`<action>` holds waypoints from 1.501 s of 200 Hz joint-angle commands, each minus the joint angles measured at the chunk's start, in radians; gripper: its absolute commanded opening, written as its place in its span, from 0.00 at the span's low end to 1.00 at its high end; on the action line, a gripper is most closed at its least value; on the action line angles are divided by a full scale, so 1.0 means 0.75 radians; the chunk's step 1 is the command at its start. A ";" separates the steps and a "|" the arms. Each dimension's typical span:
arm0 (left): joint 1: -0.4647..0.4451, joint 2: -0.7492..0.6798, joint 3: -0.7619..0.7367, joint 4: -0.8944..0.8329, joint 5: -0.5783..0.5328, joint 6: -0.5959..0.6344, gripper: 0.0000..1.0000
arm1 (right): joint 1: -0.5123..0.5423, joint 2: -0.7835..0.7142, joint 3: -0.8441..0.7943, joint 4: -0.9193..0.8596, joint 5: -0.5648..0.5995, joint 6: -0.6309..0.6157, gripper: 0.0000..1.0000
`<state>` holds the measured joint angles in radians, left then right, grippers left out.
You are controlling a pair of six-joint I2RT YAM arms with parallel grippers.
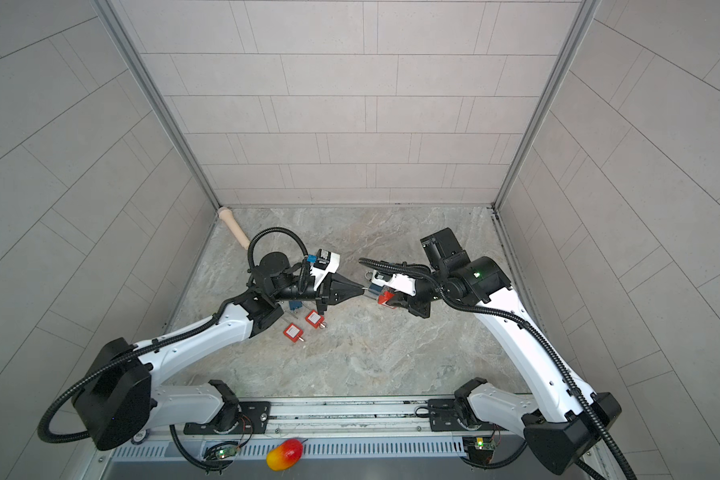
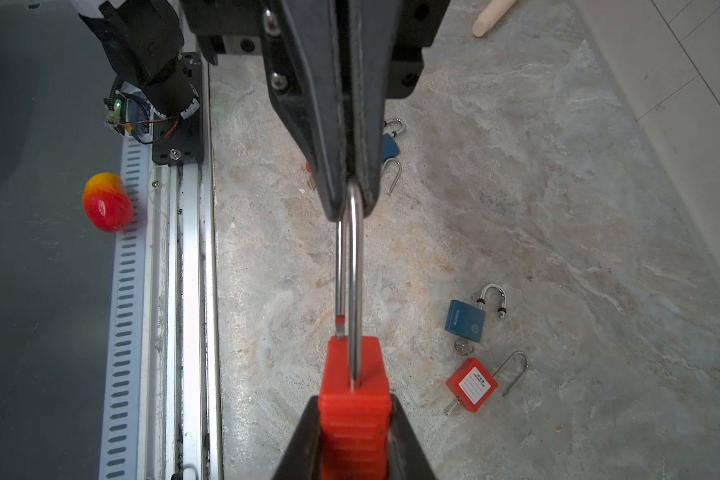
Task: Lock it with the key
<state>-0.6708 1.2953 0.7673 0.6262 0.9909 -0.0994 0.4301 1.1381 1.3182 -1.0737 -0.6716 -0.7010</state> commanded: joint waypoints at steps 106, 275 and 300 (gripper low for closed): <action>-0.010 -0.103 0.108 -0.514 -0.061 0.354 0.32 | 0.070 0.086 0.192 -0.242 0.106 -0.053 0.03; -0.079 -0.091 0.207 -0.751 -0.077 0.478 0.35 | 0.143 0.163 0.234 -0.314 0.147 -0.037 0.03; -0.085 -0.081 0.208 -0.758 -0.078 0.481 0.27 | 0.147 0.172 0.240 -0.319 0.144 -0.033 0.03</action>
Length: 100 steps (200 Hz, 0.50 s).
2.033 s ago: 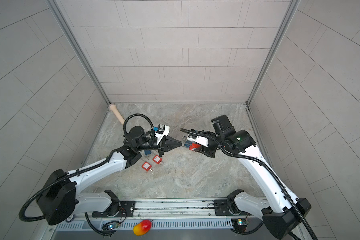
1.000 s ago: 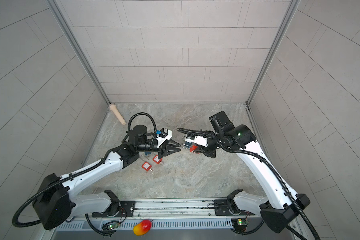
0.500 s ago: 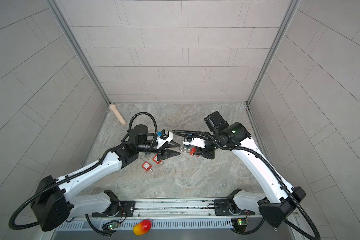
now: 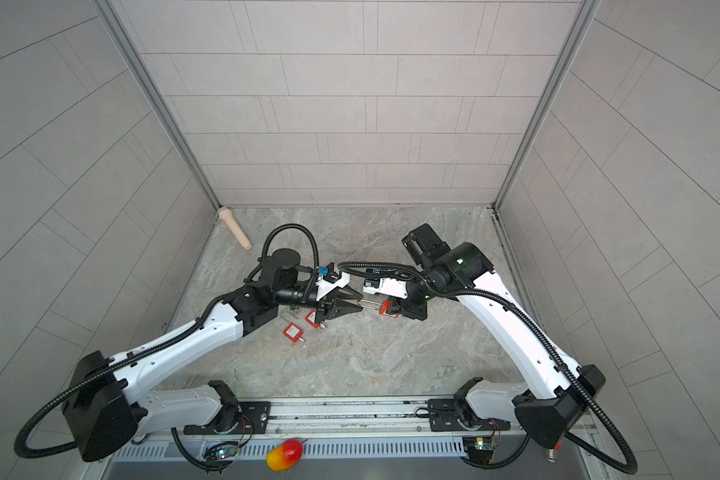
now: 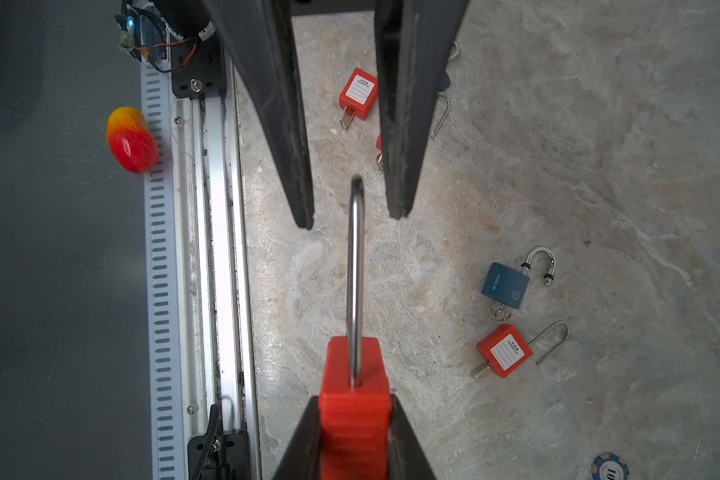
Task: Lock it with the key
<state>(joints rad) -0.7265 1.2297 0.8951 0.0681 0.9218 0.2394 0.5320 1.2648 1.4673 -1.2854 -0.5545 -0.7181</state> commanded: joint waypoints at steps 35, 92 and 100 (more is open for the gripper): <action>-0.019 0.024 0.055 -0.015 0.005 0.033 0.23 | 0.021 0.017 0.054 -0.048 -0.013 -0.006 0.03; -0.025 0.045 0.059 -0.015 0.011 0.028 0.01 | 0.033 0.024 0.060 -0.031 0.001 -0.017 0.07; -0.025 0.042 0.055 -0.011 0.012 0.029 0.00 | 0.035 0.005 0.035 0.005 0.014 -0.018 0.15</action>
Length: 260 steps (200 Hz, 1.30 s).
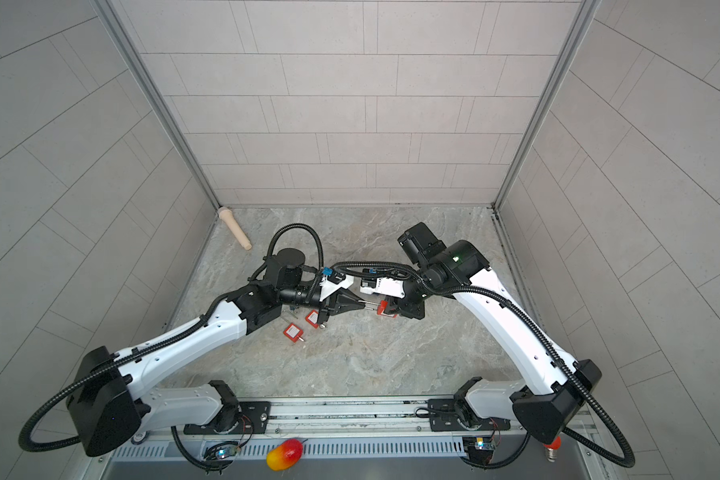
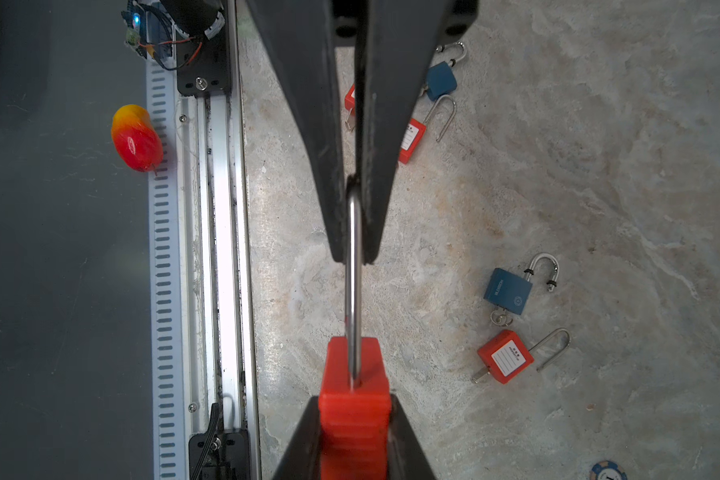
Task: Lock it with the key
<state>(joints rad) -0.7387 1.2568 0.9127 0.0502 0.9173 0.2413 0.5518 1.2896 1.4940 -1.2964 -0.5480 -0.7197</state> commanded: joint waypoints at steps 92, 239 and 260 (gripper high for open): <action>-0.009 -0.022 -0.075 0.269 0.078 -0.057 0.00 | -0.065 -0.215 -0.206 0.097 0.089 -0.027 0.50; -0.021 -0.046 -0.142 0.411 0.064 -0.148 0.00 | 0.028 -0.153 -0.156 0.146 -0.054 0.020 0.15; -0.027 -0.037 -0.156 0.447 0.075 -0.166 0.00 | 0.027 -0.138 -0.151 0.150 -0.080 0.027 0.15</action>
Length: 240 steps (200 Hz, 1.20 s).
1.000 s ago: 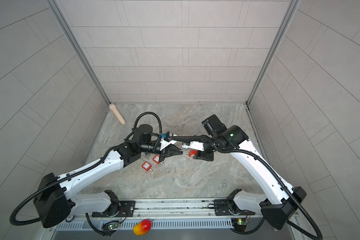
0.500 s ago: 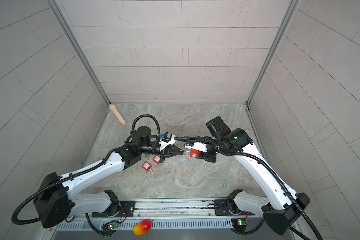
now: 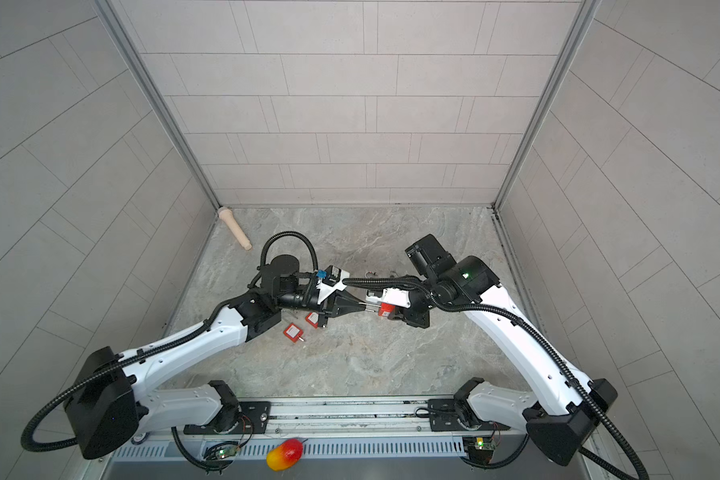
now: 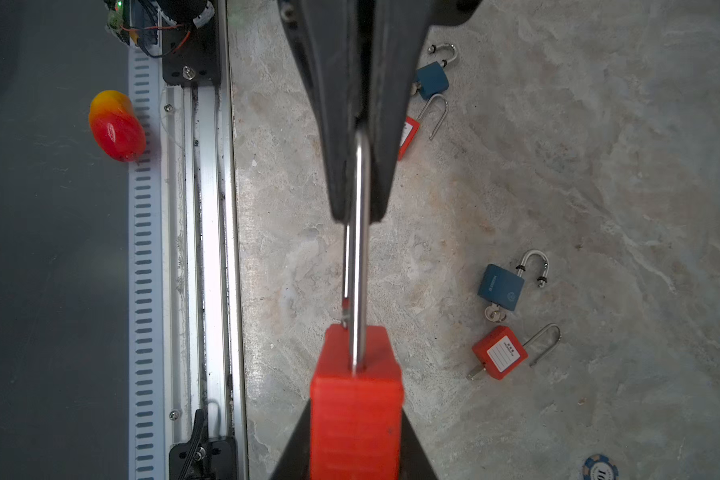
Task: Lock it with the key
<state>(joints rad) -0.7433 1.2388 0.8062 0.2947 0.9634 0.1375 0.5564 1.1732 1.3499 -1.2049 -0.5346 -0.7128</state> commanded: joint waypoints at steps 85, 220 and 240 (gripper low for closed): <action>-0.023 0.018 -0.097 0.298 0.043 -0.134 0.00 | 0.073 0.069 0.055 0.207 -0.013 -0.064 0.13; -0.023 -0.007 -0.144 0.288 -0.029 0.087 0.00 | 0.080 0.269 0.262 0.094 -0.170 0.028 0.11; -0.024 -0.011 -0.144 0.288 -0.021 0.058 0.00 | 0.080 0.269 0.264 0.102 -0.127 0.006 0.12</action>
<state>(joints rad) -0.7341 1.2415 0.7082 0.4744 0.9283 0.1436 0.6075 1.3708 1.5127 -1.2980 -0.5148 -0.7113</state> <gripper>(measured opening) 0.052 0.237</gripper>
